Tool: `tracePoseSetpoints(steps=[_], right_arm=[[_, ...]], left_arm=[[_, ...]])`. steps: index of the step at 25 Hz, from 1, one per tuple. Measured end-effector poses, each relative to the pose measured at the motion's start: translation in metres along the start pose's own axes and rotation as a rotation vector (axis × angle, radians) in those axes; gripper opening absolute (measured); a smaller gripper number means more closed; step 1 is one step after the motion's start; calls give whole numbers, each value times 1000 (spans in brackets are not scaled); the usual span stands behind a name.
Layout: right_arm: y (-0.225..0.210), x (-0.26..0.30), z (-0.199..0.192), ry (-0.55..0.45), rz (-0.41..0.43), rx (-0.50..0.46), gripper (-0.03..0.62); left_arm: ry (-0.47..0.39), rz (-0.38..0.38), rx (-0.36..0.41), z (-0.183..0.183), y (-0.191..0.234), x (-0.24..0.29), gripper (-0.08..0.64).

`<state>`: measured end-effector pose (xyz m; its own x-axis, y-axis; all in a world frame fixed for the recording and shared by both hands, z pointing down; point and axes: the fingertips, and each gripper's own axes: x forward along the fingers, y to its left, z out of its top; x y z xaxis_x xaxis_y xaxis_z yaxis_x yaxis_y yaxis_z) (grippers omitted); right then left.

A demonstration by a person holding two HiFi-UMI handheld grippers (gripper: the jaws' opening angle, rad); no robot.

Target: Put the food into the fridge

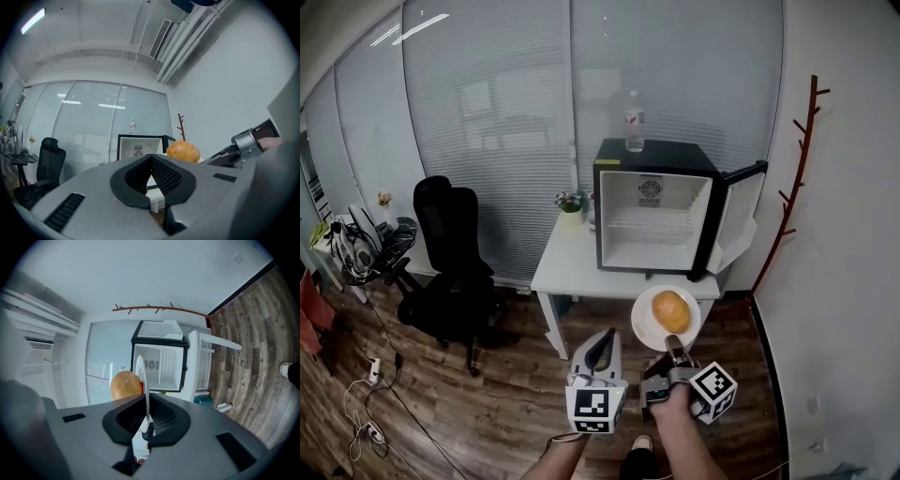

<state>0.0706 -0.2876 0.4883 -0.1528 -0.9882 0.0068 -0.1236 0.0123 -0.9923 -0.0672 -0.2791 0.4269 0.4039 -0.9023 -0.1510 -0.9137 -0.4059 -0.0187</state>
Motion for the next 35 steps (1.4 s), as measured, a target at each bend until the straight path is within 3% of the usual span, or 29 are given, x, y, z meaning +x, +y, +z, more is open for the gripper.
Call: tracePoseSetpoints(steps=[24, 35], right_arm=[[5, 250, 130, 118, 6, -4, 38], [-6, 329, 123, 170, -1, 1, 38]], left_arm=[[5, 125, 36, -18, 27, 267, 26], [13, 162, 33, -39, 68, 321, 26]])
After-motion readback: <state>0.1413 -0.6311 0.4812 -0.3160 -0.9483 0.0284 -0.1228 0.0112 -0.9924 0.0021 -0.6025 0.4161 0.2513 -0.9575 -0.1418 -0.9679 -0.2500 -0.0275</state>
